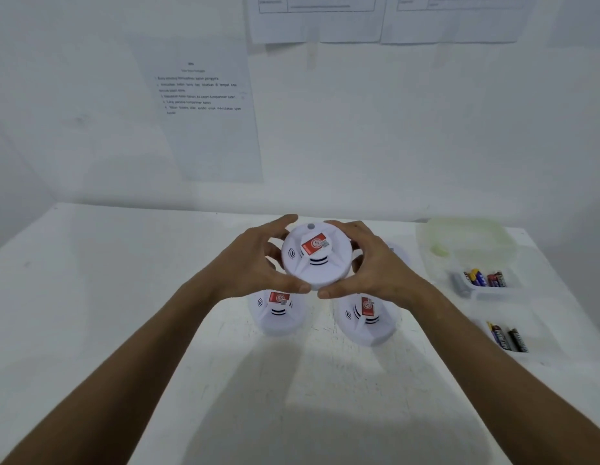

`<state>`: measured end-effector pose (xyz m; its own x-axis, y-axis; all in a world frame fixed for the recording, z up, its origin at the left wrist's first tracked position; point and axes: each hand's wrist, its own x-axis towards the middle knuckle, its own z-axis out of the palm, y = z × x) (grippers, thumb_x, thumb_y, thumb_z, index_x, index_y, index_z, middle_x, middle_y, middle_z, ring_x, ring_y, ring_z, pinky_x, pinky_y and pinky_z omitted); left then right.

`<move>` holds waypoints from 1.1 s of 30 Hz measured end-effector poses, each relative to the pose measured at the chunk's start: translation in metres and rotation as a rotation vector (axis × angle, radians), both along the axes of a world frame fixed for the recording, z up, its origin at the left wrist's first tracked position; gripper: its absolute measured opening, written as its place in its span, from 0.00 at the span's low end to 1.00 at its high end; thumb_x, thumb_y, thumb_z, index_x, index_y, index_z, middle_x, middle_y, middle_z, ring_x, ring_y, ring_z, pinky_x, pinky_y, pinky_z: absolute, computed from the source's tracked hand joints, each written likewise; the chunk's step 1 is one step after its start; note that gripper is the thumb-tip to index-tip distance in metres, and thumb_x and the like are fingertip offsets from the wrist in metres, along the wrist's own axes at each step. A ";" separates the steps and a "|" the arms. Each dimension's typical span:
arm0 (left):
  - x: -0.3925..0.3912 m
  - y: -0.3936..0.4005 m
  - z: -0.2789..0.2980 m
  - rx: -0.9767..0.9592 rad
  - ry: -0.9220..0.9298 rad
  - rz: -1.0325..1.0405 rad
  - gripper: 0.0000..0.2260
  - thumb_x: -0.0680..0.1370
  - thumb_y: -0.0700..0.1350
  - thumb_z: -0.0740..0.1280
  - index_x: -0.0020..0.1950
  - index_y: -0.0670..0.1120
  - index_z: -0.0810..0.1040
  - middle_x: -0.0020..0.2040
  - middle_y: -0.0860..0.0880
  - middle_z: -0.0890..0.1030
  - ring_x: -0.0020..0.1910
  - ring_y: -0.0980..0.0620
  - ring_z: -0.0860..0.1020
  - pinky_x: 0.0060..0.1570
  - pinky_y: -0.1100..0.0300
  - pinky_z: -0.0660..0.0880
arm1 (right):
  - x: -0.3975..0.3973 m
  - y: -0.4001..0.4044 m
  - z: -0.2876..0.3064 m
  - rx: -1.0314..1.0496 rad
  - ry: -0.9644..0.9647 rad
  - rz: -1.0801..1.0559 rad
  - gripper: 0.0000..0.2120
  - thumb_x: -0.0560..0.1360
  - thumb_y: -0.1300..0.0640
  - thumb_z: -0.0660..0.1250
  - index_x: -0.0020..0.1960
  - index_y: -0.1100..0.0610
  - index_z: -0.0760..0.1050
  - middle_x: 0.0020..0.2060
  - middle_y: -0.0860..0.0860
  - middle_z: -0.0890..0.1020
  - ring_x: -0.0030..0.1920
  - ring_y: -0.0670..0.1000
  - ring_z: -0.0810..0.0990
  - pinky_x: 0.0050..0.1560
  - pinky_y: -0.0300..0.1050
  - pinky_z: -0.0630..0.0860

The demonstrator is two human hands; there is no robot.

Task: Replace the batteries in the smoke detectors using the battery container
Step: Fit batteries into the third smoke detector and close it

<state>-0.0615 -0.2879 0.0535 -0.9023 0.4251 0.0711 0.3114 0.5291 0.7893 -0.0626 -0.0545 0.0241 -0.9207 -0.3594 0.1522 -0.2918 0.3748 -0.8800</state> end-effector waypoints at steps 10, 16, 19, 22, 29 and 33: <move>-0.011 -0.014 0.008 0.040 0.085 0.013 0.30 0.61 0.50 0.82 0.59 0.65 0.75 0.52 0.63 0.81 0.44 0.54 0.82 0.42 0.64 0.79 | -0.018 -0.017 0.004 -0.012 0.012 -0.028 0.43 0.58 0.54 0.84 0.69 0.44 0.70 0.62 0.41 0.76 0.53 0.44 0.76 0.48 0.38 0.75; -0.014 -0.018 -0.002 0.058 0.058 0.004 0.30 0.61 0.47 0.83 0.58 0.64 0.77 0.52 0.61 0.82 0.44 0.54 0.82 0.40 0.67 0.76 | -0.019 -0.022 -0.004 -0.016 -0.037 -0.013 0.41 0.59 0.56 0.84 0.68 0.46 0.70 0.62 0.43 0.76 0.53 0.41 0.76 0.45 0.32 0.74; -0.016 -0.020 -0.007 0.062 0.040 0.023 0.30 0.60 0.48 0.83 0.58 0.65 0.76 0.53 0.61 0.81 0.44 0.54 0.82 0.40 0.64 0.78 | -0.021 -0.023 -0.006 0.010 -0.039 -0.015 0.41 0.59 0.55 0.84 0.67 0.42 0.69 0.61 0.41 0.76 0.52 0.38 0.75 0.44 0.30 0.74; -0.017 -0.020 -0.010 0.067 0.030 0.040 0.30 0.60 0.50 0.83 0.56 0.68 0.74 0.53 0.62 0.80 0.45 0.55 0.82 0.41 0.63 0.79 | -0.023 -0.023 -0.008 0.023 -0.048 -0.017 0.42 0.59 0.53 0.84 0.68 0.42 0.69 0.61 0.41 0.76 0.53 0.40 0.75 0.45 0.32 0.73; -0.023 -0.021 -0.015 0.064 0.015 0.051 0.31 0.60 0.52 0.83 0.57 0.69 0.73 0.54 0.62 0.80 0.45 0.56 0.82 0.43 0.61 0.80 | -0.028 -0.022 -0.012 0.025 -0.044 -0.024 0.42 0.58 0.53 0.84 0.67 0.41 0.69 0.62 0.43 0.75 0.54 0.44 0.76 0.45 0.34 0.74; -0.027 -0.020 -0.017 0.049 0.013 0.057 0.32 0.60 0.53 0.82 0.59 0.67 0.73 0.54 0.62 0.80 0.45 0.56 0.82 0.43 0.62 0.79 | -0.031 -0.023 -0.012 0.028 -0.042 -0.032 0.40 0.58 0.52 0.84 0.63 0.36 0.68 0.62 0.43 0.75 0.55 0.45 0.75 0.46 0.34 0.74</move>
